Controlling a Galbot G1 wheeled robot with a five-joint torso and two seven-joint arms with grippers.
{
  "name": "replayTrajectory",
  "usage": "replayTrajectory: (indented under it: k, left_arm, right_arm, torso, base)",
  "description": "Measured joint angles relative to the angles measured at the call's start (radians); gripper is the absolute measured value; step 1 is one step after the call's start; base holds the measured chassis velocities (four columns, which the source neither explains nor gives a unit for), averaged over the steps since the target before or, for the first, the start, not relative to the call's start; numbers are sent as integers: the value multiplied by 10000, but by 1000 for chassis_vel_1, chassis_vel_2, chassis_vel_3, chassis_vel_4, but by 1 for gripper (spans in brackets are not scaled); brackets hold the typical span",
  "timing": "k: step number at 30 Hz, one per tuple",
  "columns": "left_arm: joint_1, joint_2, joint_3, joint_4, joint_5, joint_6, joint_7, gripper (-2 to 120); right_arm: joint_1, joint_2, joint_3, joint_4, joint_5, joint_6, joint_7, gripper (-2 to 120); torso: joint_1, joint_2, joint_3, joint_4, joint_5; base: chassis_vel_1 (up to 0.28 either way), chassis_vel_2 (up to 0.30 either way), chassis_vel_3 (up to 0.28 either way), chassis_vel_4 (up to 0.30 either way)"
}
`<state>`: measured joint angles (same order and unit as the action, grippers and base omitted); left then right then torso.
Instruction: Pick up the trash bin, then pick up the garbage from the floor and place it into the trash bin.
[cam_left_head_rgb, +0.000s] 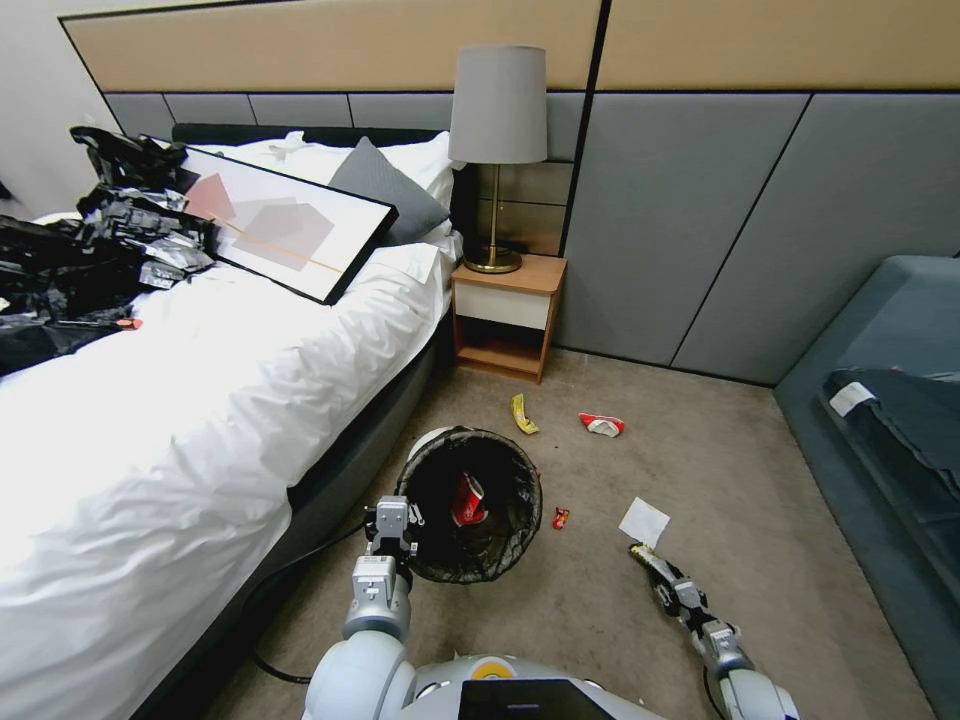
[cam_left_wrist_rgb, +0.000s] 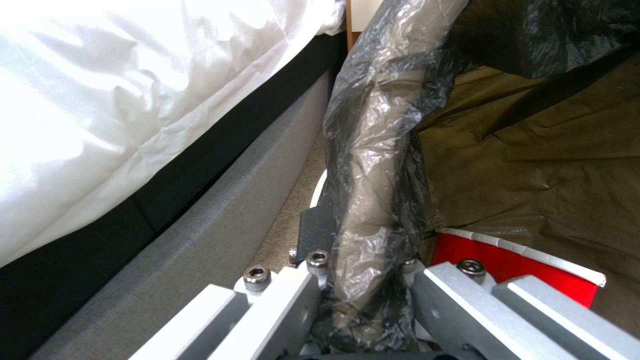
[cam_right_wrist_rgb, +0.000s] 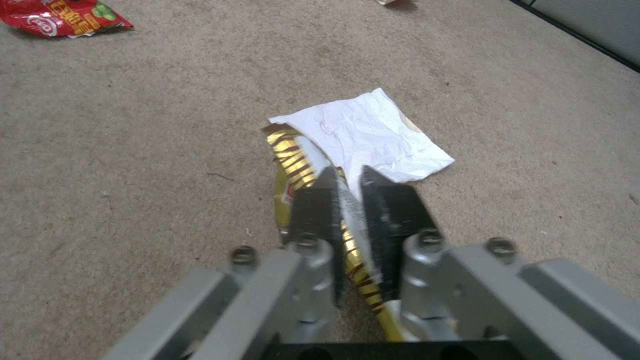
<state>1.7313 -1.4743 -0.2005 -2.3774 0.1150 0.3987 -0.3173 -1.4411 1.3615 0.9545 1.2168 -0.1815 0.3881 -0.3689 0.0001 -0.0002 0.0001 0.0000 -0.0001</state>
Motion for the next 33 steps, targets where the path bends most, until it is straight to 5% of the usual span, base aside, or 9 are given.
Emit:
replayTrajectory:
  k: [23,33]
  left_arm:
    - [-1,-13,-4,-23,3,-12,-5,0]
    - [2,-19,4,-20,11,-19,-6,0]
  right_arm:
    - [75,21,-62,-28,194,15,240,0]
    - [17,181,-213,58,-109,-28,324,34]
  torso:
    - [0,0,0,0,2]
    - [-1,1,-1,0,1]
  base:
    - [0,0,0,0]
    - [0,0,0,0]
